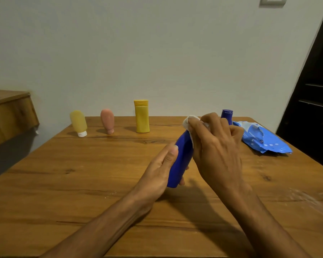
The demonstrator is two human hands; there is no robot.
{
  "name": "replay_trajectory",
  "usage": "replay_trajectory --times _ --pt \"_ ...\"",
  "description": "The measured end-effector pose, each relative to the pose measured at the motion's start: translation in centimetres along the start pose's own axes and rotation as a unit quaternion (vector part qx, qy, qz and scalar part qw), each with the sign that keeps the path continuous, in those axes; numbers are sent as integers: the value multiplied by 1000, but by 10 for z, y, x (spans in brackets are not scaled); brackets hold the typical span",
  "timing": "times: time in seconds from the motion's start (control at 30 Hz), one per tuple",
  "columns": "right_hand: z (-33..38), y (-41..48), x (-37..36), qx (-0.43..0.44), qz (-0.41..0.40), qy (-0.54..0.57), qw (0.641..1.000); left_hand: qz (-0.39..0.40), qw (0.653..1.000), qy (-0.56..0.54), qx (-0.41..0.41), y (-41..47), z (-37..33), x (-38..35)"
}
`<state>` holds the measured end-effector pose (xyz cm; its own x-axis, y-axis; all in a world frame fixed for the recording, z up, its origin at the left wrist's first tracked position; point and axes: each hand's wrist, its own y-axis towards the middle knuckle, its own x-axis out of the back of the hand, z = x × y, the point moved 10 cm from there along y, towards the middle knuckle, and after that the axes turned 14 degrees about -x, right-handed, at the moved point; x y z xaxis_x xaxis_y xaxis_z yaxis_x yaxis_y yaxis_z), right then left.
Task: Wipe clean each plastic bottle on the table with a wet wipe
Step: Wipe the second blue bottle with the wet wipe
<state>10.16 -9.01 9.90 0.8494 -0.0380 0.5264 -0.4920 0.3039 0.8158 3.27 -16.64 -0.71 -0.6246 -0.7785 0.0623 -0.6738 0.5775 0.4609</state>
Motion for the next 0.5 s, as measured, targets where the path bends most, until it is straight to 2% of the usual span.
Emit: replay_trajectory --times 0.17,0.33,0.5 --pt "18 -8 -3 49 43 23 998 -15 1000 -6 6 -1 3 5" --pt "-2 3 6 -11 2 -6 1000 0 1000 2 -2 -2 -1 -2" --pt "13 -4 -3 44 53 36 997 -13 1000 -11 8 -2 -1 2"
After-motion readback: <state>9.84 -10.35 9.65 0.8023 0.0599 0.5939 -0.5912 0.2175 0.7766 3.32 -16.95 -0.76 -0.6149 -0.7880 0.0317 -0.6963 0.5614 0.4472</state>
